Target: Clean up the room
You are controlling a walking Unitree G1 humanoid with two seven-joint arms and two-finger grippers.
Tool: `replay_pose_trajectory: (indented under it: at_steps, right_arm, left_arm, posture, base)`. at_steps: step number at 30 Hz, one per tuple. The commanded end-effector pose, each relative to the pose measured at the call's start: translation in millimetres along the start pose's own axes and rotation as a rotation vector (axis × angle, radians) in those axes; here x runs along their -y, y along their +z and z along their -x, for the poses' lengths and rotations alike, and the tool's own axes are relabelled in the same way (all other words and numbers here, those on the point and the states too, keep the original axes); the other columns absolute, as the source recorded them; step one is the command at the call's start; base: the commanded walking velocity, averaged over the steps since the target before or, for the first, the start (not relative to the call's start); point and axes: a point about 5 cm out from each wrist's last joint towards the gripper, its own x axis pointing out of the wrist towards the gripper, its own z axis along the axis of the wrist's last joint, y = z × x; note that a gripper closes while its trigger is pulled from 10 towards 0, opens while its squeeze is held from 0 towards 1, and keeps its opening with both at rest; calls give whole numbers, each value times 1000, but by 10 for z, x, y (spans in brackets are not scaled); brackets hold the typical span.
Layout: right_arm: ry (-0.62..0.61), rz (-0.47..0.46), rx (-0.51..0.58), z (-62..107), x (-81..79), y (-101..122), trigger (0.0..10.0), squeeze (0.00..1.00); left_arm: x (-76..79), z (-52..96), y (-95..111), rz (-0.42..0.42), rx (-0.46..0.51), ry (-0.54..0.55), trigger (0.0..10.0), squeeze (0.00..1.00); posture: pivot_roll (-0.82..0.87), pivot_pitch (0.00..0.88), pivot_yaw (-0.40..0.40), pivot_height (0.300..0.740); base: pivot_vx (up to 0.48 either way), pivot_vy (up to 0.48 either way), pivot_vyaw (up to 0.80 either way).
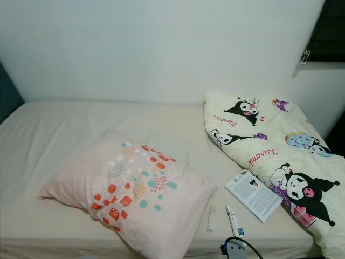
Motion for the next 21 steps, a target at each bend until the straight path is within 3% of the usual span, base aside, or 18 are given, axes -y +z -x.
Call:
replay_pose_trajectory:
  at_steps: [1,11,21]
  right_arm:
    - [-6,-4,4,1,10,0,10000,0]
    - [-42,8,9,12,97,1,10000,0]
    - [-72,6,26,13,124,35,10000,0]
  left_arm:
    - [-53,1,-16,6,-7,17,10000,0]
    - [-103,4,-37,-38,-14,54,10000,0]
    - [-155,4,-7,-22,-2,101,10000,0]
  posture:
    - [-76,0,-54,740]
    - [-74,0,-50,740]
    - [-75,0,-47,740]
  base:
    - [0,0,0]
    - [0,0,0]
    - [0,0,0]
